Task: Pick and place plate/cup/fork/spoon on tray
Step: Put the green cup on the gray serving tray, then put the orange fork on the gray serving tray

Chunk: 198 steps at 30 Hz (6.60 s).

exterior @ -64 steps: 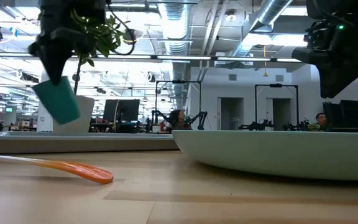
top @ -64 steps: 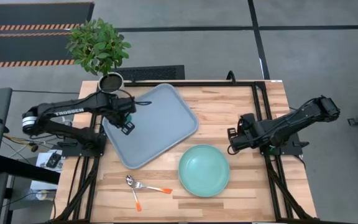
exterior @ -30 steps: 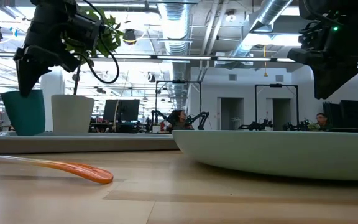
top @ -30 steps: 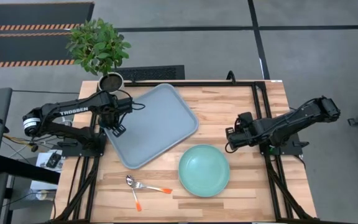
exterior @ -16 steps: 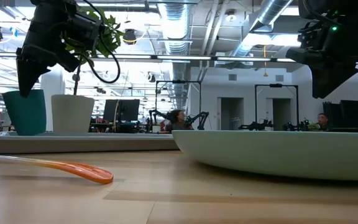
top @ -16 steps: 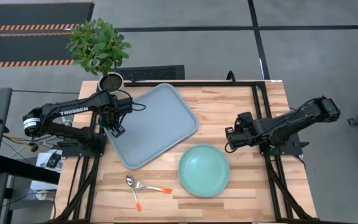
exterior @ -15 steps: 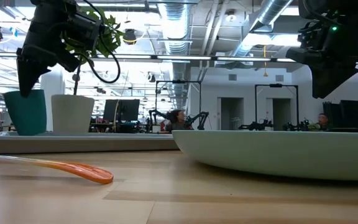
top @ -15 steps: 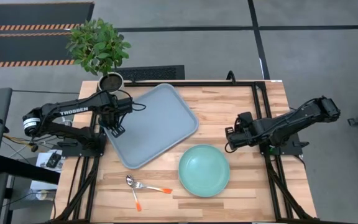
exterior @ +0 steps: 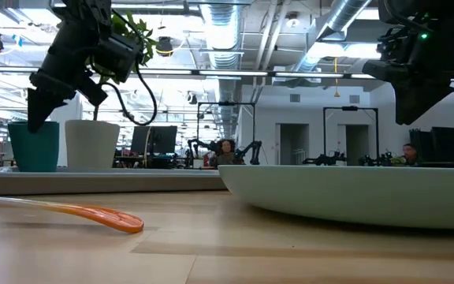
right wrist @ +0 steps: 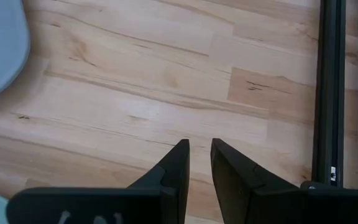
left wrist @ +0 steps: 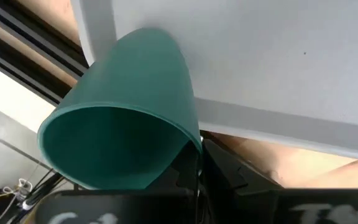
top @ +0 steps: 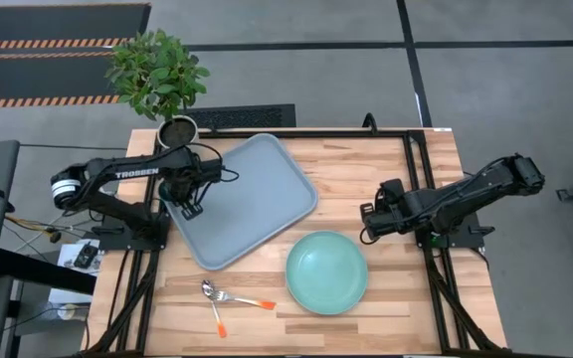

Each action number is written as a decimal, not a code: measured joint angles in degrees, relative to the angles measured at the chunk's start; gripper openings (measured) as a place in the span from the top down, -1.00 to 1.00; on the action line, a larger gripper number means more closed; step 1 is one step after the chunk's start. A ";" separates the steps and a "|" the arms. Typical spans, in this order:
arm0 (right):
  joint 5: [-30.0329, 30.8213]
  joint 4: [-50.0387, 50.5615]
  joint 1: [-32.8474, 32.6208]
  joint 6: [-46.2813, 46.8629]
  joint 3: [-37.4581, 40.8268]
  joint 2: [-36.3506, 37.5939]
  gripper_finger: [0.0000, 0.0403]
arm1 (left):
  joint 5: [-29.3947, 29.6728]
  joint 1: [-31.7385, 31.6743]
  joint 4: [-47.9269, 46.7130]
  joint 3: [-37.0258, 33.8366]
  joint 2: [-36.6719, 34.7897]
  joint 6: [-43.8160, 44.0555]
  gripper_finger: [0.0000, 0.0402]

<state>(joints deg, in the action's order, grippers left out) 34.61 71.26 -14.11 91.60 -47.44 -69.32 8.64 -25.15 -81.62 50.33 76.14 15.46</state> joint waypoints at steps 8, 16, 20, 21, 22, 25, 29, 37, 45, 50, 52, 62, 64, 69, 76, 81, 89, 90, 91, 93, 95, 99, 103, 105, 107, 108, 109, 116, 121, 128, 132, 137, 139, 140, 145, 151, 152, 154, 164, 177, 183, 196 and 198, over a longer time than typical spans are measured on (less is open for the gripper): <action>0.00 0.03 0.00 -0.03 0.00 0.00 0.55 | -2.71 0.00 0.22 0.99 -0.02 -2.09 0.88; -0.02 0.00 0.00 -0.16 0.00 0.00 0.55 | -1.05 0.00 0.11 3.28 -0.04 -2.81 0.57; -0.16 -0.01 0.00 -0.16 0.00 0.00 0.55 | 0.26 0.00 0.09 3.28 -0.04 -2.84 0.45; -0.20 -0.05 0.00 -0.16 0.00 0.00 0.55 | 1.20 0.00 0.09 3.28 -0.04 -2.82 0.43; -0.20 -0.12 0.00 -0.16 0.00 0.00 0.55 | 2.43 0.00 0.09 3.28 -0.04 -2.63 0.41; -0.20 -0.17 0.00 -0.16 0.00 0.00 0.55 | 5.28 0.00 0.08 3.28 -0.04 -1.40 0.39; -0.22 -0.17 0.00 -0.25 0.00 0.00 0.55 | 5.13 -0.02 -0.18 3.28 -0.04 -1.40 0.39; -0.20 -0.15 -0.02 -0.60 0.00 0.00 0.55 | 3.65 0.00 -1.73 3.28 -1.01 0.85 0.39; -0.17 -0.24 0.00 -0.64 0.00 0.00 0.55 | 2.12 0.00 -1.40 3.28 -7.07 3.61 0.37; -0.17 -0.69 -0.02 -0.82 0.00 0.00 0.55 | 0.52 -0.01 -0.30 3.30 -11.58 5.82 0.26; -0.17 -1.16 -0.02 -0.82 0.00 0.00 0.55 | -0.62 0.00 0.96 3.30 -13.31 6.66 0.21; -0.15 -3.93 -0.02 -3.76 0.00 0.00 0.54 | -4.02 -0.01 3.15 3.30 -18.02 11.34 0.02; -0.17 -5.12 0.00 -4.76 0.00 0.00 0.53 | -5.32 -0.02 3.48 3.30 -18.47 11.75 0.02; -0.24 -7.12 0.00 -5.13 0.00 0.00 0.46 | -8.74 0.00 6.11 3.30 -20.14 12.93 0.02; -0.68 -7.58 -0.59 -5.21 0.00 0.00 0.23 | -9.93 0.00 7.66 3.30 -22.12 15.13 0.02; -2.45 -8.51 -0.55 -5.10 0.00 0.00 0.03 | -10.38 -0.01 7.65 3.30 -23.51 16.29 0.02; -6.90 -8.95 -0.49 -5.06 -0.02 0.00 -0.06 | -11.72 -0.01 7.67 3.30 -24.59 16.98 0.02; -7.57 -9.11 -0.58 -5.06 -0.02 0.00 -0.05 | -12.00 -0.02 7.67 3.30 -24.55 17.00 0.02; -8.13 -9.32 -0.80 -5.07 -0.02 0.00 -0.05 | -12.30 0.00 7.67 3.30 -24.55 17.13 0.02; -9.06 -9.59 -1.28 -5.07 -0.02 0.00 -0.04 | -12.47 0.00 7.66 3.30 -24.57 17.30 0.02; -9.49 -10.12 -1.82 -5.06 -0.01 0.00 -0.04 | -12.53 -0.01 7.65 3.30 -24.55 17.33 0.02; -11.76 -15.92 -2.97 -5.04 2.21 0.00 -0.03 | -12.90 0.00 7.67 3.30 -24.55 17.35 0.02; -14.51 -25.37 -5.48 -3.45 7.03 -0.02 -0.03 | -14.01 -0.02 8.32 3.30 -24.55 17.40 0.02; -14.36 -28.79 -7.01 -1.00 8.92 -0.06 -0.03 | -15.80 -0.02 9.57 3.30 -24.55 17.84 0.02; -13.86 -29.42 -8.37 1.14 9.59 -0.07 -0.03 | -17.96 0.00 11.30 3.30 -24.55 18.04 0.02; -13.71 -29.39 -8.88 1.71 9.69 -0.07 -0.03 | -18.94 -0.02 12.35 3.30 -24.55 18.06 0.02; -13.68 -29.34 -9.27 1.79 9.80 -0.07 -0.03 | -19.70 0.00 13.45 3.30 -24.55 18.09 0.02; -14.92 -29.23 -11.36 2.27 9.82 -0.08 -0.03 | -22.85 1.34 25.65 3.30 -24.55 22.68 0.02; -15.27 -30.56 -14.00 7.48 12.47 -0.39 -0.02 | -22.66 5.31 36.18 3.30 -24.52 26.82 0.02; -15.30 -38.36 -17.73 11.31 16.15 -0.44 -0.02 | -15.29 12.06 40.98 3.28 -24.50 29.85 0.02; -14.96 -41.56 -18.68 9.10 16.17 -0.44 -0.02 | -11.74 15.46 44.94 1.39 -24.49 32.69 0.02; -14.95 -40.63 -18.91 9.03 16.20 -0.44 -0.02 | -9.12 18.97 49.25 -1.32 -23.83 35.45 0.02; -14.93 -40.23 -18.91 8.54 16.20 -0.44 -0.02 | -8.09 19.75 49.56 -2.14 -23.54 36.42 0.02; -14.94 -40.34 -18.91 8.41 16.20 -0.44 -0.02 | -7.85 20.10 50.50 -2.55 -23.31 36.95 0.02; -14.95 -40.82 -18.93 8.41 16.20 -1.23 -0.02 | -7.74 21.68 52.66 -4.17 -21.73 38.33 0.02; -15.20 -46.56 -18.88 5.86 16.17 -5.67 -0.02 | -6.38 21.94 53.05 -4.31 -20.63 38.40 0.02; -15.19 -47.64 -18.88 5.86 16.15 -6.49 -0.02 | -6.40 21.94 53.20 -4.31 -20.54 38.40 0.02; -15.21 -48.80 -18.88 5.85 16.17 -7.80 -0.01 | -6.40 21.94 53.10 -4.31 -20.48 38.40 0.02; -15.17 -49.04 -18.88 5.42 16.15 -8.15 0.05 | -15.51 22.04 55.20 -3.95 -21.32 32.82 0.02; -15.21 -50.14 -18.86 5.44 16.15 -8.13 -0.28 | -14.06 41.94 43.39 -0.96 -20.46 26.12 0.02; -15.23 -50.36 -18.86 5.40 16.15 -8.13 -0.29 | -12.36 51.40 44.21 -0.92 -14.78 29.17 0.02; -17.99 -50.42 -18.86 5.22 16.15 -8.13 -0.29 | -13.34 59.31 51.69 -0.94 -2.95 25.10 0.02; -18.52 -50.42 -18.86 5.22 16.15 -8.13 -0.29 | -12.14 60.57 51.59 -1.05 -2.95 24.36 0.02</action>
<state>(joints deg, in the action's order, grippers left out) 16.10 20.84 -32.97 96.82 -31.29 -77.45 -3.50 35.42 -30.04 49.28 73.19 39.83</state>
